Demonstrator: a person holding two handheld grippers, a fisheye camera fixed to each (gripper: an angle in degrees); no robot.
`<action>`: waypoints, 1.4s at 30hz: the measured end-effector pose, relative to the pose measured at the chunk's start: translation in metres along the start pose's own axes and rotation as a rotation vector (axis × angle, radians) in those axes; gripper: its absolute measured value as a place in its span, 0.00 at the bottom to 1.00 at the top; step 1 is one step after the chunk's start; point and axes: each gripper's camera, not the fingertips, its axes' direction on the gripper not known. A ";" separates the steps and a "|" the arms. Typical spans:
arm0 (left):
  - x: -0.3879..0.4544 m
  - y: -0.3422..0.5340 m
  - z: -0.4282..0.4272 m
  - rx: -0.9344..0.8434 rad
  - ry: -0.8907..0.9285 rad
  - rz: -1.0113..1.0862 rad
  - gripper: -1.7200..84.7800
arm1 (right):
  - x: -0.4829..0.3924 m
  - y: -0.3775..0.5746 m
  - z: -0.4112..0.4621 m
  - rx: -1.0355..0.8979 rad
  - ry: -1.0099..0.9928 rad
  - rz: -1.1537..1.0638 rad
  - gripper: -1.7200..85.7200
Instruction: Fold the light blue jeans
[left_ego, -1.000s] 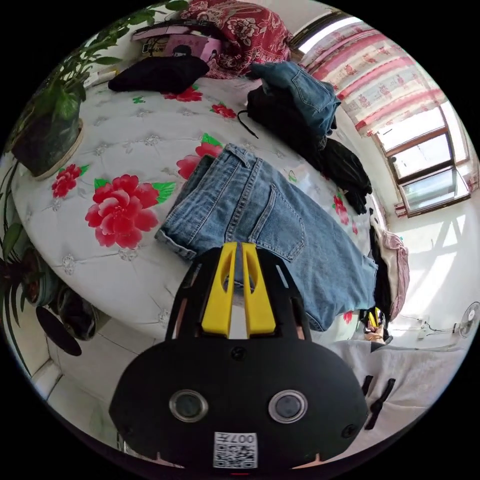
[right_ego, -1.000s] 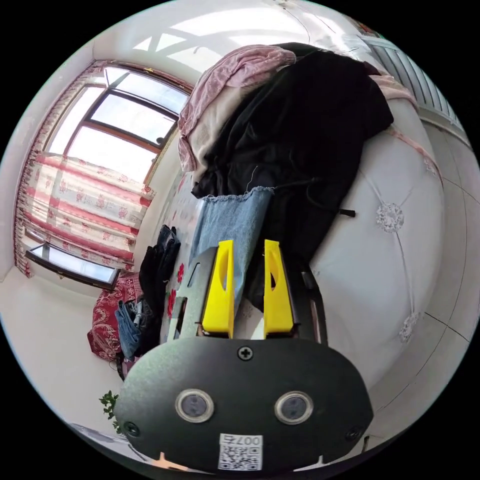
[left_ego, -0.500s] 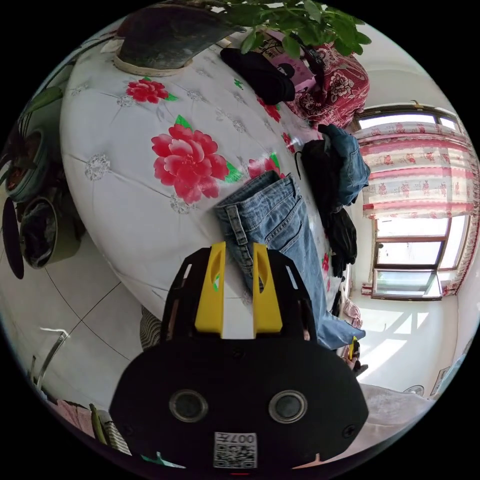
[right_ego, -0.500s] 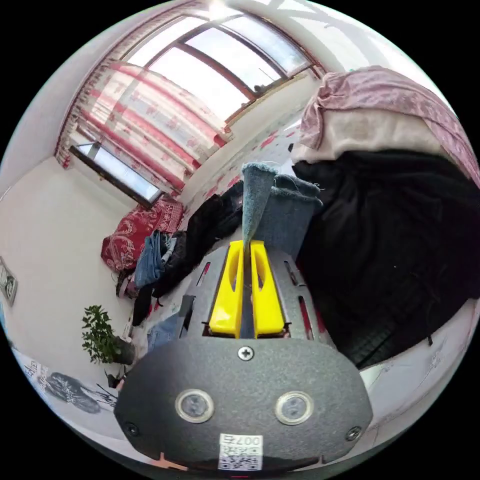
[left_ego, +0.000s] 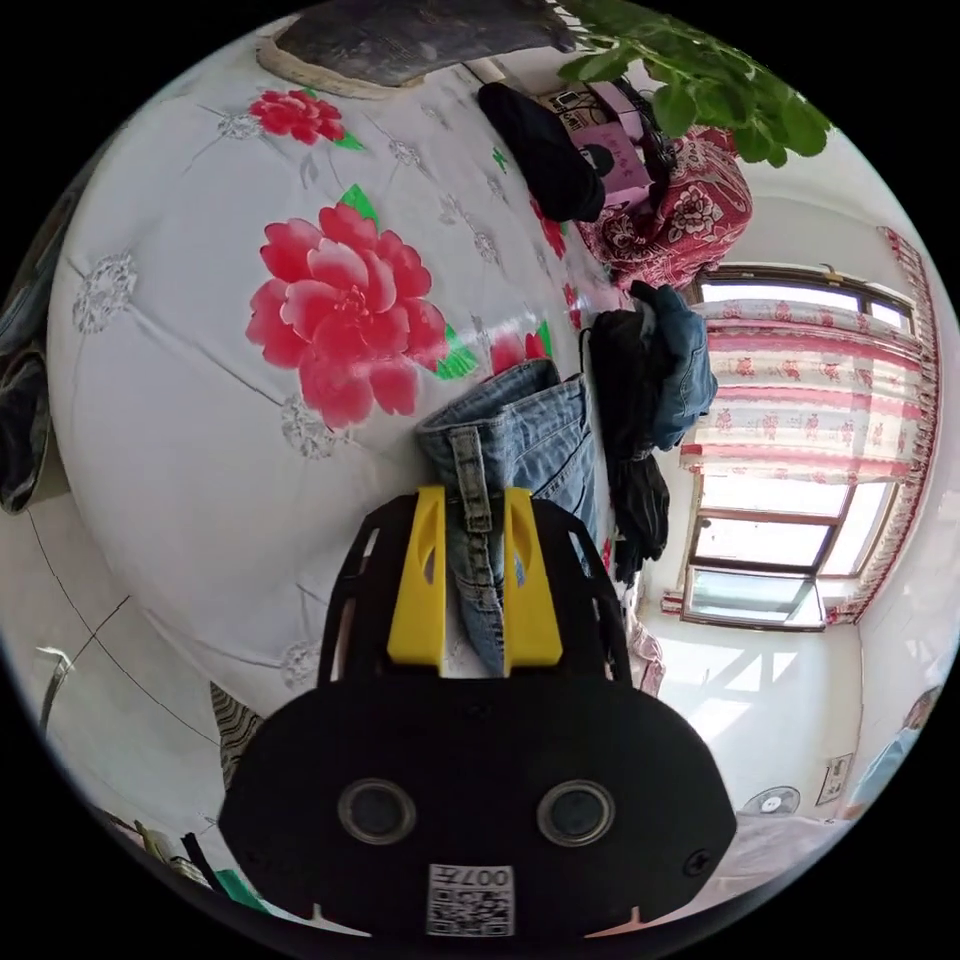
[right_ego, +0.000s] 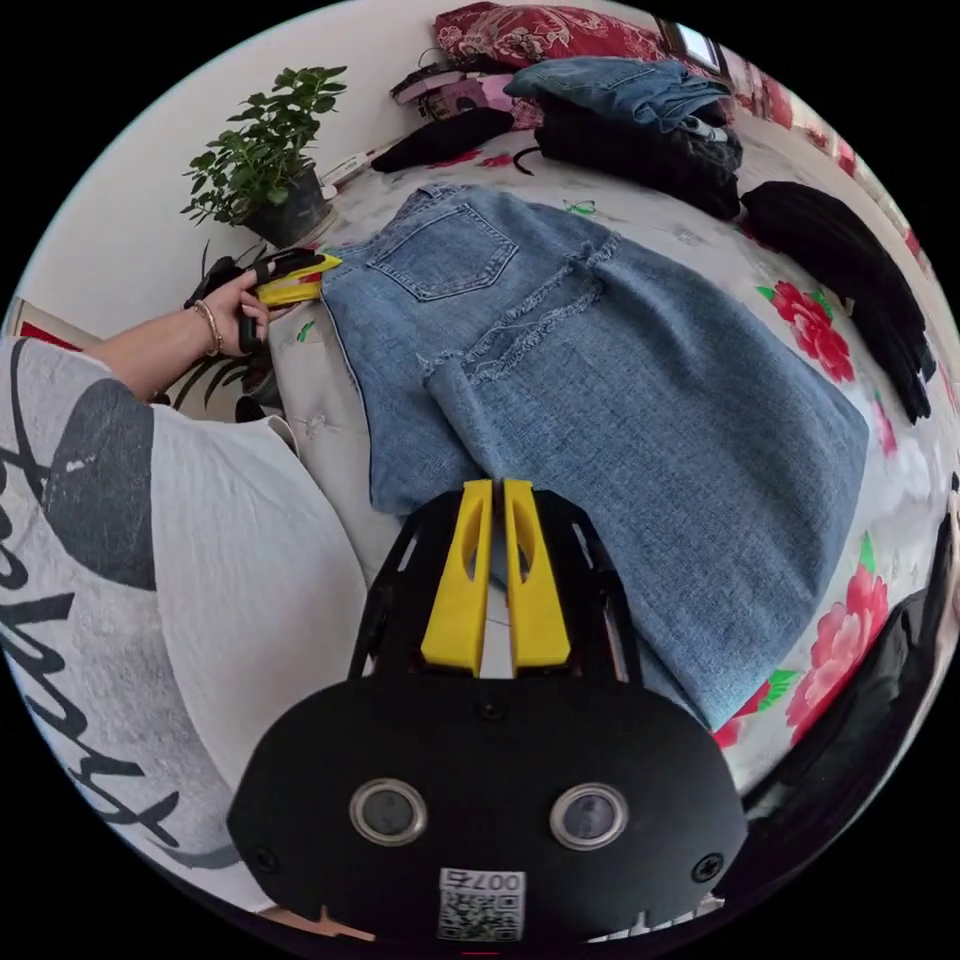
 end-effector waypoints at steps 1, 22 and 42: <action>0.002 -0.001 -0.002 0.004 0.008 0.026 0.11 | 0.000 0.001 -0.004 0.006 -0.006 0.009 0.02; 0.254 0.218 0.174 -0.951 0.353 1.194 0.09 | 0.167 0.174 -0.129 0.723 -0.195 1.020 0.06; 0.116 0.092 0.261 -0.899 0.054 0.588 0.10 | 0.298 0.103 -0.085 0.397 -0.464 0.965 0.05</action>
